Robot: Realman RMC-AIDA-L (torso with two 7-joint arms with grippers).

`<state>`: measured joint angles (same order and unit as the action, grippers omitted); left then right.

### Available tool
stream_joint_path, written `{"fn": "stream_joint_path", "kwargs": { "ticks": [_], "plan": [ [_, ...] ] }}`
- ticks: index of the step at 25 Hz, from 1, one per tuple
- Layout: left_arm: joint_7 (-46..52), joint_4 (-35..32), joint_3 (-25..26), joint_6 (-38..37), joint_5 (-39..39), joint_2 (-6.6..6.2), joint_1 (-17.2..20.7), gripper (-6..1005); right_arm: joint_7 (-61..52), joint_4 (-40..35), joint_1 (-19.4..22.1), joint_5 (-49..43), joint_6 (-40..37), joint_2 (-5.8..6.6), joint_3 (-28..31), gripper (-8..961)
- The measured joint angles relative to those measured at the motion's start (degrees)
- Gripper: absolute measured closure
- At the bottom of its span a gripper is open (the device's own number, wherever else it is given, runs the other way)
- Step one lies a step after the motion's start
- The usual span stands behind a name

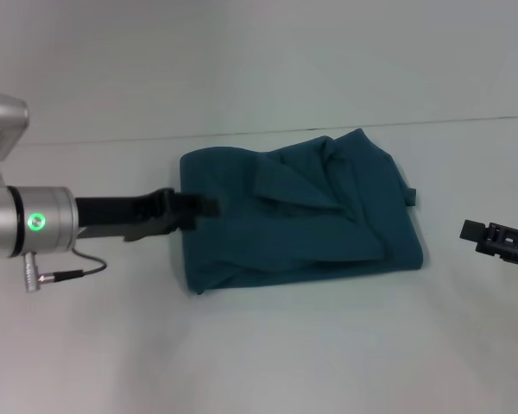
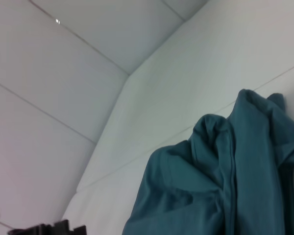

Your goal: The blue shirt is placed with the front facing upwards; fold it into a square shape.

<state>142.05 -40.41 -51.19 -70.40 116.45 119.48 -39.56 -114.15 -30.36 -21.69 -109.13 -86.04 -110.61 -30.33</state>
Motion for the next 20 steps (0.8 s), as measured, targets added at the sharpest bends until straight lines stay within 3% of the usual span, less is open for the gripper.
{"fn": "stream_joint_path", "kwargs": {
  "ticks": [3, 8, 13, 20],
  "plan": [
    [0.8, -0.7, 1.2, 1.3, 5.9, -0.26, -0.5, 436, 0.0, 0.0, -0.4, -0.3, 0.0, 0.04, 0.0, 115],
    [1.0, -2.1, 1.7, 2.8, 6.1, 0.03, 0.0, 397, 0.0, 0.0, -0.4, -0.3, 0.0, 0.00, 0.0, 116],
    [2.3, -1.7, 2.0, 3.1, 6.5, 0.14, 0.1, 158, 0.0, 0.2, -0.2, -0.3, 0.3, -0.10, 0.3, 118],
    [7.4, 2.7, 1.7, 7.1, 6.7, 0.97, -1.0, 113, 0.1, 0.4, -0.5, -0.3, 0.4, -0.26, 0.3, 120]
  ]
}}
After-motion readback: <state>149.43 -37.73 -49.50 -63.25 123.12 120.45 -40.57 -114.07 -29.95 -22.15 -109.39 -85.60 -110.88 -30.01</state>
